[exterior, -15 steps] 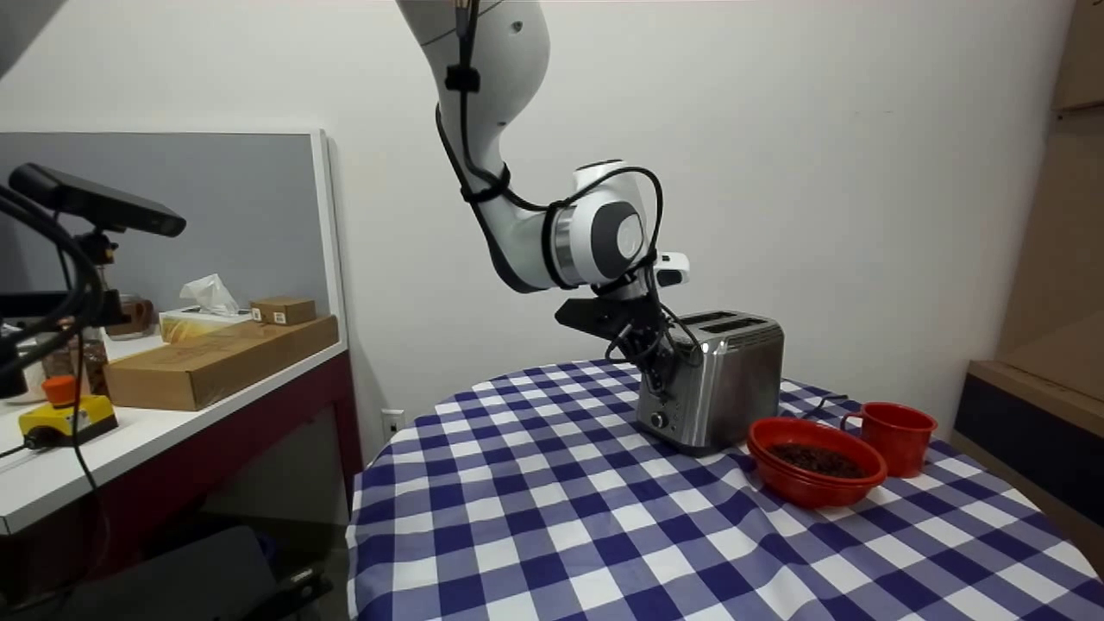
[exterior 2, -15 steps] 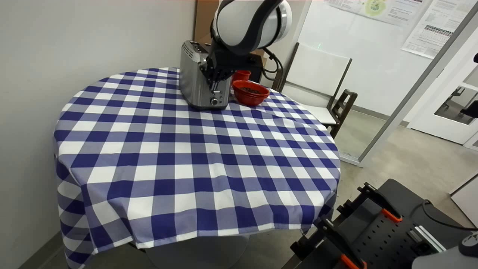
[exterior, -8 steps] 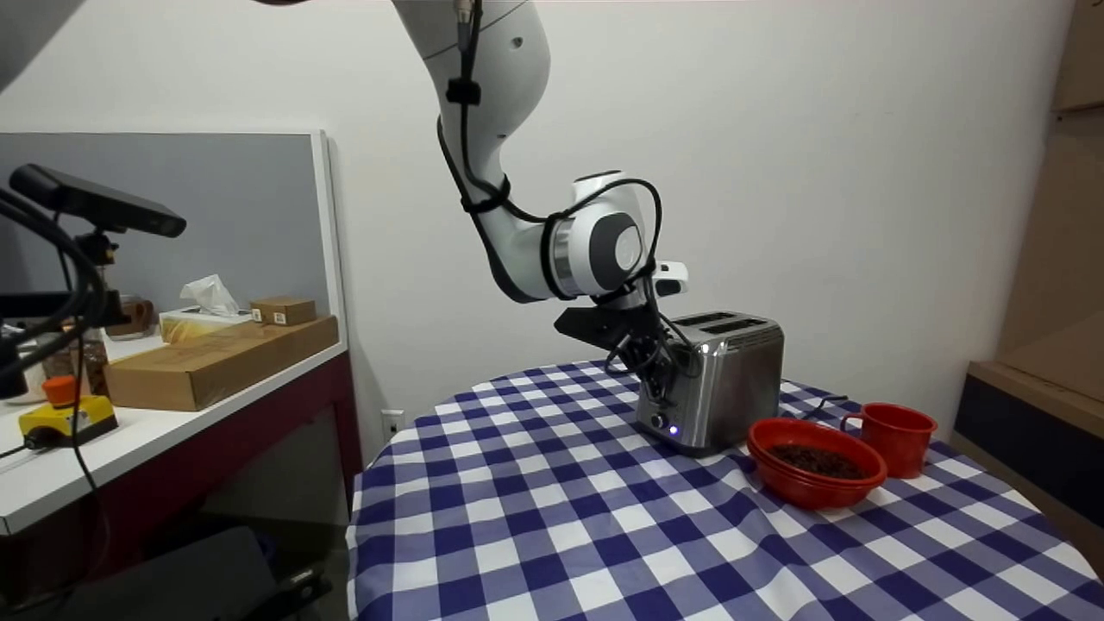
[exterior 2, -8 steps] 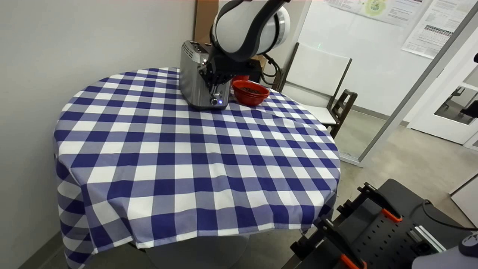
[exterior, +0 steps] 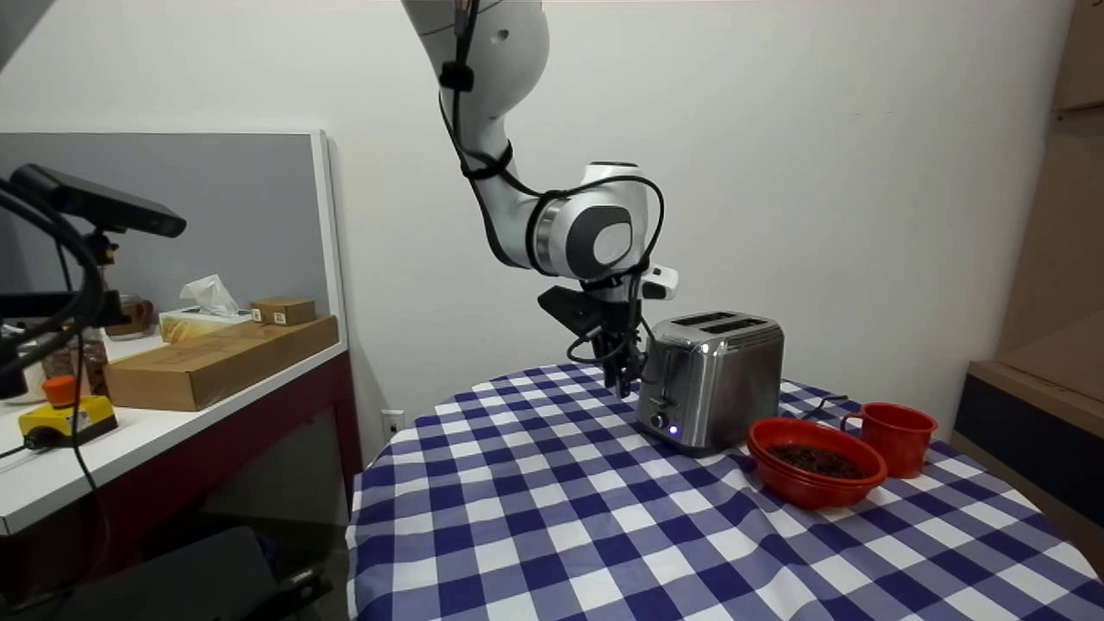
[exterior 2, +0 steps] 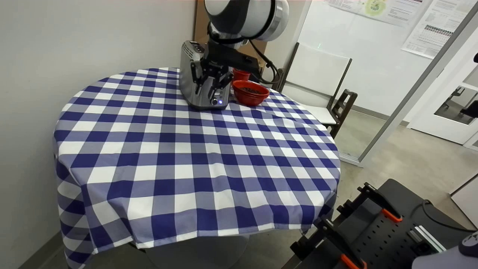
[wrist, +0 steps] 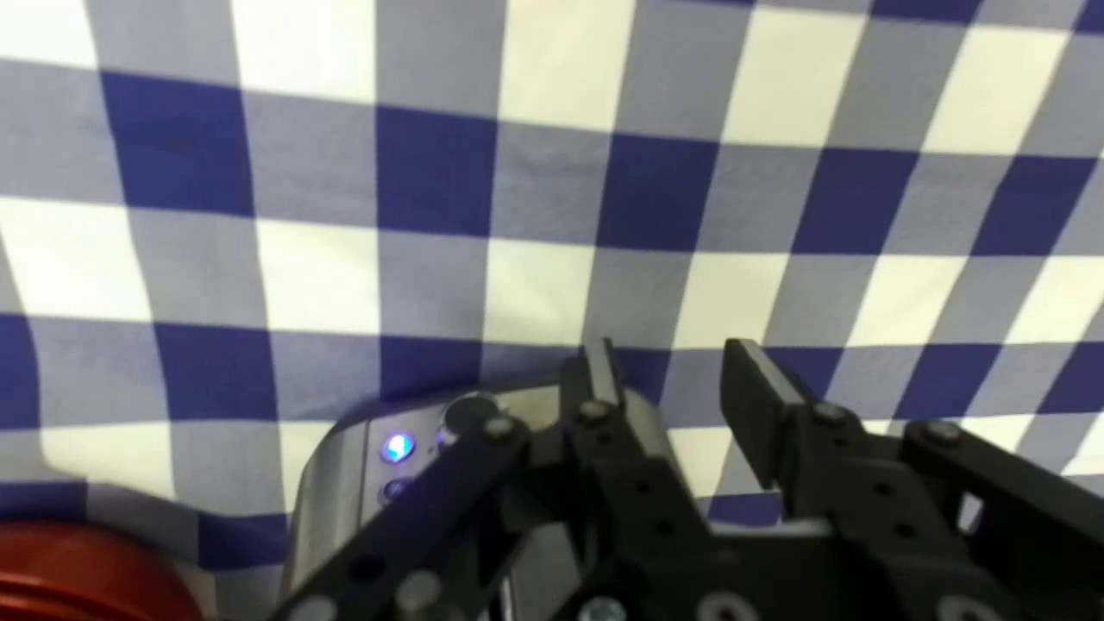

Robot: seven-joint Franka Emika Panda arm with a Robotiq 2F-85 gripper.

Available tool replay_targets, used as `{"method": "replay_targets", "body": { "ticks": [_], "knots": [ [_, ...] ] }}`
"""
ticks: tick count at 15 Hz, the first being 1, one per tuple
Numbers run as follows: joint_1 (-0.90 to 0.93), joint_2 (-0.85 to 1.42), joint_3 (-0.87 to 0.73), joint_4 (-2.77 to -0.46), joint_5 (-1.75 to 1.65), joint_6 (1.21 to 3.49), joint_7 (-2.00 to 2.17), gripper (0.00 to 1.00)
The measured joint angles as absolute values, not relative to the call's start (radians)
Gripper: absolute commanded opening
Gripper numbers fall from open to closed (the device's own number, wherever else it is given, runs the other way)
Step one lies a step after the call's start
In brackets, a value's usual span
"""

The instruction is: Push down on the button on the toaster.

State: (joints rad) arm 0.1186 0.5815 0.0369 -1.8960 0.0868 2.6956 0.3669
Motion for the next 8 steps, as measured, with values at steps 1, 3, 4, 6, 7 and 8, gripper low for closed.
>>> {"method": "replay_targets", "body": {
  "ticks": [1, 3, 4, 6, 7, 8],
  "knots": [
    [0.091, 0.558, 0.078, -1.906, 0.139, 2.653, 0.338, 0.76],
    [0.044, 0.492, 0.142, -1.933, 0.244, 2.538, 0.283, 0.91],
    [0.031, 0.451, 0.157, -1.952, 0.281, 2.470, 0.269, 0.99],
    [0.026, 0.362, 0.156, -1.999, 0.299, 2.348, 0.264, 1.00],
    [0.027, 0.313, 0.150, -2.029, 0.297, 2.298, 0.264, 1.00],
    [0.030, 0.263, 0.142, -2.063, 0.282, 2.256, 0.264, 1.00]
  ]
}}
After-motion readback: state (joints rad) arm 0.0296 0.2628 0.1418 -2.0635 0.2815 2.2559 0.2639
